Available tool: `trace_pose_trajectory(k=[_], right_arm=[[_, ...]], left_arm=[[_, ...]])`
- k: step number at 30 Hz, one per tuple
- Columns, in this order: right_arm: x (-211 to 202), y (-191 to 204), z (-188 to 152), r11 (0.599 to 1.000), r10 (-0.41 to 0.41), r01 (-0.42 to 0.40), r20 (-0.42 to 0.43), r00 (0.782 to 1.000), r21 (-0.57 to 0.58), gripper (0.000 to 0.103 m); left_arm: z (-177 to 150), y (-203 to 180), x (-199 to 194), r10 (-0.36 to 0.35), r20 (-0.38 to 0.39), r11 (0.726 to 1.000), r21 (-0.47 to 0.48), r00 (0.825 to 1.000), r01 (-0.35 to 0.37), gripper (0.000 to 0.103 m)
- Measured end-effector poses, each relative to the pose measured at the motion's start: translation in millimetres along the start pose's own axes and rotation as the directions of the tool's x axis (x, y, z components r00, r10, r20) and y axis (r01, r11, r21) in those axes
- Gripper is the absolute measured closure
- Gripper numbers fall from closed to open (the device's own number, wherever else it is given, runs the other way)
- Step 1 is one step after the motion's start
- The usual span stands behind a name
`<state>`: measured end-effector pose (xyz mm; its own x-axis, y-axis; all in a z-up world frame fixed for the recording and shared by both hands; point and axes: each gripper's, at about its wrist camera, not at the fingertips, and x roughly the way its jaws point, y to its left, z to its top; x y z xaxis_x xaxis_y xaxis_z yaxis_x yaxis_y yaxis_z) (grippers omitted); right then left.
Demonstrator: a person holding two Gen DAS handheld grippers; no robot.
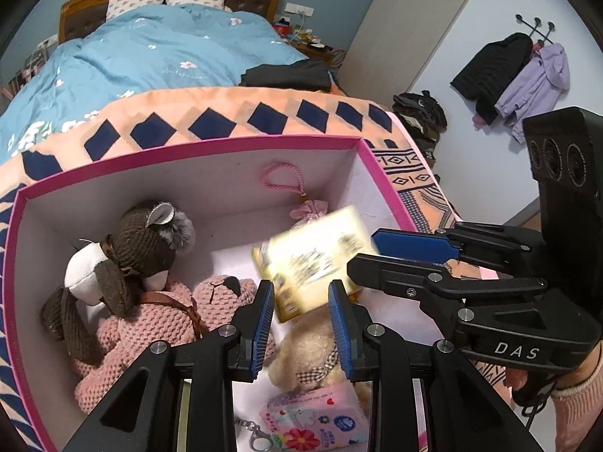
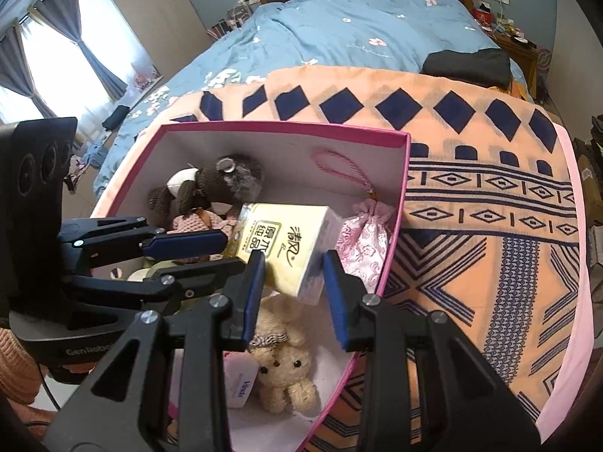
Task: Organize objects
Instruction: 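Lower the cream tissue pack into the box and open the right gripper, then withdraw the right gripper down to the black Face pack on the blanket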
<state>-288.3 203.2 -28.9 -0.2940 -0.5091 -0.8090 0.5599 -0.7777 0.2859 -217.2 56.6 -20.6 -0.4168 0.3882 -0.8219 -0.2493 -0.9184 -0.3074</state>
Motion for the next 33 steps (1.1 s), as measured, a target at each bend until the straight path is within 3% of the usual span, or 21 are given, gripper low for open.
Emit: trace_pose_trajectory(k=[2,7,14,19,22,26,31,33], right_arm=[[1.6,-1.5,0.7,0.999,-0.046,0.046,0.003,0.999,0.006,0.067],[-1.5,0.8,-2.3,0.999,-0.054,0.054,0.02,0.998,0.001,0.067],[-15.6,7.5,-15.8,1.0,0.001,-0.001,0.042,0.999,0.0,0.067],[-33.4,17.7,-25.5,0.999,0.051,-0.051,0.08,0.995,-0.001,0.064],[-44.6,23.5,-32.0,0.997,0.074,-0.074,0.1,0.992,-0.002,0.063],[-61.1,30.2,-41.6,0.995,0.101,-0.102,0.128,0.987,-0.001,0.063],[-76.9,36.4,-54.5,0.992,0.126,-0.127,0.143,0.982,-0.004,0.059],[-81.6,39.4,-59.3,0.992,0.127,-0.128,0.148,0.981,-0.007,0.058]], left_arm=[[1.0,4.3,2.5,0.016,0.002,1.0,-0.021,1.0,-0.016,0.074],[-4.1,8.8,-3.8,0.026,0.03,0.999,-0.04,0.999,-0.025,0.068],[-17.9,-6.3,-34.4,0.078,0.12,0.997,0.018,0.99,-0.08,0.049],[-28.6,-18.3,-54.9,0.09,0.165,0.994,0.044,0.982,-0.099,0.045],[-37.1,-25.6,-65.2,0.092,0.182,0.993,0.055,0.979,-0.104,0.043],[-50.4,-33.0,-78.1,0.101,0.202,0.991,0.066,0.974,-0.116,0.03],[-64.3,-41.2,-86.4,0.108,0.205,0.988,0.088,0.973,-0.128,0.029],[-69.6,-43.5,-89.5,0.116,0.21,0.986,0.09,0.971,-0.138,0.022]])
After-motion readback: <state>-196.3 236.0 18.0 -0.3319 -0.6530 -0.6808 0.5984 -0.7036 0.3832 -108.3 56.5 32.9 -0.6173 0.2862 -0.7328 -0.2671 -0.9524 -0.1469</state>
